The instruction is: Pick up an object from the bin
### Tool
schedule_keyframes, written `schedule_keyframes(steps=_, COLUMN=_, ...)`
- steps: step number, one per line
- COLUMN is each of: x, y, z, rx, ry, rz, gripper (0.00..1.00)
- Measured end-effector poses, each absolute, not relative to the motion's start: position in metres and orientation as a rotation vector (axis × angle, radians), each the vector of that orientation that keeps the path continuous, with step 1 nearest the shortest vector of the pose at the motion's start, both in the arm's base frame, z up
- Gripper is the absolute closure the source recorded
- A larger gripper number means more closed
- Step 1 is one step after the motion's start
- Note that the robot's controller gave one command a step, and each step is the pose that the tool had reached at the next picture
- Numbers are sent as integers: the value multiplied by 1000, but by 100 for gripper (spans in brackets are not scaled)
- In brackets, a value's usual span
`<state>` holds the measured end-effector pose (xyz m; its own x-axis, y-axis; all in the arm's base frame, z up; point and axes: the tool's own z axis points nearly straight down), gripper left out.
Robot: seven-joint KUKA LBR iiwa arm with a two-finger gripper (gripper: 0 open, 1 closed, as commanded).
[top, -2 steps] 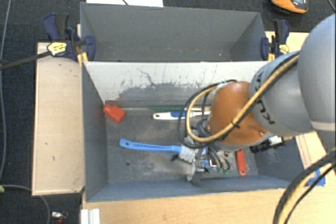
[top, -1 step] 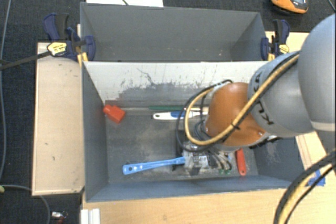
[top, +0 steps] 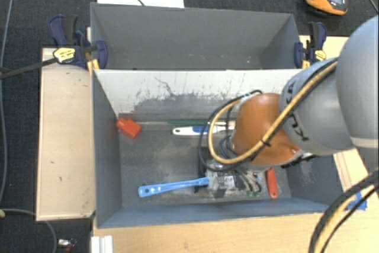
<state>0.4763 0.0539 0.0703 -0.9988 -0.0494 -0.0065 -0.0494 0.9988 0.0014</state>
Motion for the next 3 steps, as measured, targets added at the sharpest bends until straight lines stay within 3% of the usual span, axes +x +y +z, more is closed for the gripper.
schedule_keyframes(steps=1, x=477, y=54, z=148, rx=-75, ry=3131, rz=3, gripper=100)
schedule_keyframes(steps=3, x=476, y=54, z=151, rx=-75, ry=3133, rz=3, gripper=100)
